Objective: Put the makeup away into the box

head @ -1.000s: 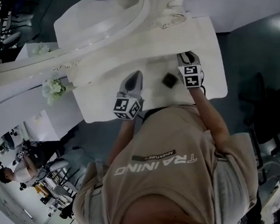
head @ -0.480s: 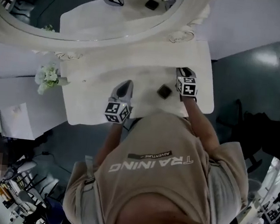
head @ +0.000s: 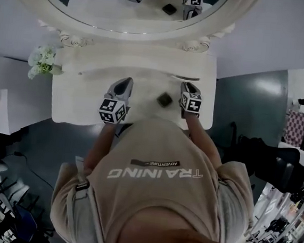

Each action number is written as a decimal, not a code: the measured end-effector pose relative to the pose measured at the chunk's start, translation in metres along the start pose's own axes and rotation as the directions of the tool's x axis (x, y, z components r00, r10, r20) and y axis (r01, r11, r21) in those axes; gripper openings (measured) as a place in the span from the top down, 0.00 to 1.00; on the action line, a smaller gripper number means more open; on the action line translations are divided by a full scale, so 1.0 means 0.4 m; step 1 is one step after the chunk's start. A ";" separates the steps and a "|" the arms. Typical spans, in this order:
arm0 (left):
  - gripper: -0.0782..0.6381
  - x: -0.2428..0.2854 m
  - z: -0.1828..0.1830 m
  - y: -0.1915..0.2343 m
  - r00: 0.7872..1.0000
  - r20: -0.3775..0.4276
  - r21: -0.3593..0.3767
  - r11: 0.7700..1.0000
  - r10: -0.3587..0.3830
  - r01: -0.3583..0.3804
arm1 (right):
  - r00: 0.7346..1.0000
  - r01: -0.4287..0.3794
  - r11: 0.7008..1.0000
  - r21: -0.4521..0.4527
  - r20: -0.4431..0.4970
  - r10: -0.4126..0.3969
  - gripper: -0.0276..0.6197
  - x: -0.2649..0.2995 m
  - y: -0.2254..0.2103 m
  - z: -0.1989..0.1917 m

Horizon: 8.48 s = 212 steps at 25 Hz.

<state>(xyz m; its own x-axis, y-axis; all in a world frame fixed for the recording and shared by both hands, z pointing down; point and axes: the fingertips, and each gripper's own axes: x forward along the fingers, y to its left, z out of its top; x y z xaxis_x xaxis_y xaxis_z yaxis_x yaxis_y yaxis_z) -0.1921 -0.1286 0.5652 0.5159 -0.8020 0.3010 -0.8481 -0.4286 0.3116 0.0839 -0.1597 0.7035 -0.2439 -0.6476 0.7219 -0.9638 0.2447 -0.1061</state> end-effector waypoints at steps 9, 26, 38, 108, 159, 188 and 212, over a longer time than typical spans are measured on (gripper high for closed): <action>0.89 -0.015 -0.018 -0.032 1.000 -0.012 0.010 1.000 -0.027 0.027 | 1.000 -0.001 1.000 0.000 0.009 0.001 0.79 -0.034 0.009 -0.040; 0.89 -0.045 -0.033 -0.083 0.997 -0.051 0.048 0.997 -0.057 0.060 | 0.999 0.000 1.000 -0.019 0.042 0.001 0.79 -0.082 0.018 -0.089; 0.89 -0.032 -0.052 -0.096 0.995 -0.070 0.048 0.996 -0.075 0.078 | 0.999 0.014 0.999 -0.029 0.049 -0.013 0.79 -0.088 0.018 -0.102; 0.89 0.042 -0.111 -0.080 0.989 -0.083 -0.015 0.993 -0.120 0.119 | 0.921 -0.380 0.874 -0.302 -0.214 0.327 0.45 -0.207 0.244 -0.053; 0.89 0.053 -0.140 -0.068 0.988 -0.109 -0.047 0.994 -0.107 0.103 | 0.906 -0.209 0.969 -0.135 -0.400 0.140 0.45 0.004 -0.004 0.037; 0.89 0.055 -0.130 -0.086 0.985 -0.131 -0.019 0.993 -0.114 0.113 | 0.942 -0.240 0.956 -0.167 -0.278 0.188 0.45 -0.059 0.016 0.065; 0.89 0.066 -0.109 -0.176 0.938 -0.212 0.104 0.948 -0.275 0.302 | 0.994 -0.102 0.975 -0.196 -0.054 0.093 0.95 -0.225 0.017 0.028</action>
<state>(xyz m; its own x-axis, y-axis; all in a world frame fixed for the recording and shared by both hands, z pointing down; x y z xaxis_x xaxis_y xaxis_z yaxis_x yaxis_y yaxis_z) -0.1134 -0.1015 0.5905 0.7427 -0.5462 0.3873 -0.6608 -0.6914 0.2920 0.0980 -0.1078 0.6302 -0.3262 -0.5823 0.7447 -0.8940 0.4459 -0.0429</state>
